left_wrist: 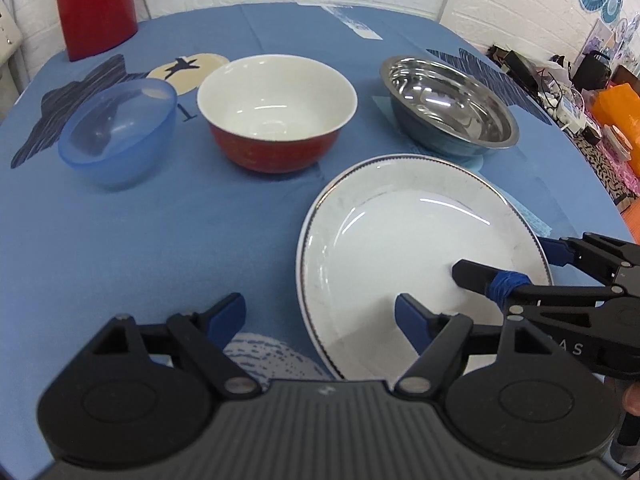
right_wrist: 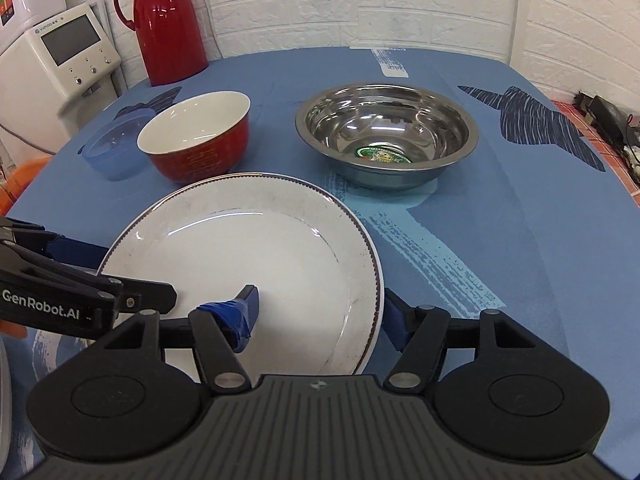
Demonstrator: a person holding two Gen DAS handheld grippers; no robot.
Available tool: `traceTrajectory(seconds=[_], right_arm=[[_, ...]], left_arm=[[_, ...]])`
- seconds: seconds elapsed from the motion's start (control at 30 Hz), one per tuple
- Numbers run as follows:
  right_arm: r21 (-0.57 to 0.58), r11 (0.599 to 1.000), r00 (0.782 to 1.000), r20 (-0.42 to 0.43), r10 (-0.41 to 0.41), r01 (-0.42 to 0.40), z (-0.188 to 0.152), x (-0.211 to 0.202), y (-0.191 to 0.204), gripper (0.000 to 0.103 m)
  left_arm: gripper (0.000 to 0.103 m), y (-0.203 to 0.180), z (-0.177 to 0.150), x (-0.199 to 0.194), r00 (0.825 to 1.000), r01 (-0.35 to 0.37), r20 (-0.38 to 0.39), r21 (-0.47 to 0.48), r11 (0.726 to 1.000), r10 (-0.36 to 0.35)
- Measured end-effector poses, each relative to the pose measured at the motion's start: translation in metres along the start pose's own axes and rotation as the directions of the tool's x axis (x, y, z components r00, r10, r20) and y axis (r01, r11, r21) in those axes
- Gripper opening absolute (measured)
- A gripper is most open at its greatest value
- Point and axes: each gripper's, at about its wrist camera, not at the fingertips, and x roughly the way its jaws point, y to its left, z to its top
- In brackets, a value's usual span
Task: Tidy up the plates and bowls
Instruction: 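Close both tools on the rim of the deep white plate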
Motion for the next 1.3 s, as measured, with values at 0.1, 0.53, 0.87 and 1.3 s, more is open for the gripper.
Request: traceTrajectory(seconds=[0.1,0.53,0.87,1.3], right_arm=[[-0.001,1.000,1.000,0.008,-0.005,0.005,-0.002,0.000,0.004,0.054],[-0.020,1.000,0.997,0.076,0.007,-0.005,-0.015,-0.004,0.003,0.057],[-0.069,0.996,0.997,0.040,0.061,-0.059,-0.013,-0.006,0.001,0.056],[-0.049,0.997,0.995,0.071,0.066,-0.063,-0.025,-0.026,-0.001,0.027]], left_arm=[[0.078,-0.002,-0.001,0.000,1.000,-0.010,0.006,0.011,1.000,0.010],[0.079,-0.008,-0.006,0.001,0.999,-0.036,0.022,0.043,0.998,0.035],[0.078,-0.010,-0.007,0.000,0.999,-0.049,0.025,0.032,0.998,0.048],[0.025,-0.014,-0.012,-0.018,0.999,0.004,0.047,0.013,1.000,-0.004]])
